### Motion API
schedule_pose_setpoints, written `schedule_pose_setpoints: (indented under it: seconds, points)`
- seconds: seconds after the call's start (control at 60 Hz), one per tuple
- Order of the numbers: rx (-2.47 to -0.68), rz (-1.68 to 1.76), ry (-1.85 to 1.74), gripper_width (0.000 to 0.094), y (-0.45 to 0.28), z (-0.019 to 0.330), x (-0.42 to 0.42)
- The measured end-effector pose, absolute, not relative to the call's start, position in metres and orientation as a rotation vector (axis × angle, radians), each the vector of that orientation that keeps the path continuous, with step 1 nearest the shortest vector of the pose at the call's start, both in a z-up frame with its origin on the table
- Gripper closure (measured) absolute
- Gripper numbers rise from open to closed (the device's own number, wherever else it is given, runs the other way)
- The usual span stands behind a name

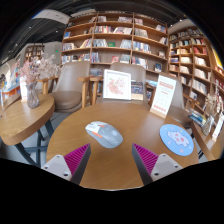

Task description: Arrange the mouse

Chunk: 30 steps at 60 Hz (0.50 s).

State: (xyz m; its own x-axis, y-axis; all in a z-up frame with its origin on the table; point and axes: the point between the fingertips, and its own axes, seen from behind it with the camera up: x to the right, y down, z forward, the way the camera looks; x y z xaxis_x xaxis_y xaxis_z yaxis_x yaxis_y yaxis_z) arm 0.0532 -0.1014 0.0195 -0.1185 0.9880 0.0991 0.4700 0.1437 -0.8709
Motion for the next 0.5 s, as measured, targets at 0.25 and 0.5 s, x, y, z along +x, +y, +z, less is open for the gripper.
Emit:
schedule_pose_setpoints:
  seconds: [0.25, 0.5]
  points:
    - [-1.437, 0.854, -1.702, 0.0084, -0.107, 0.004, 0.008]
    - [-1.459, 0.845, -1.716, 0.0087, -0.11, 0.002, -0.032]
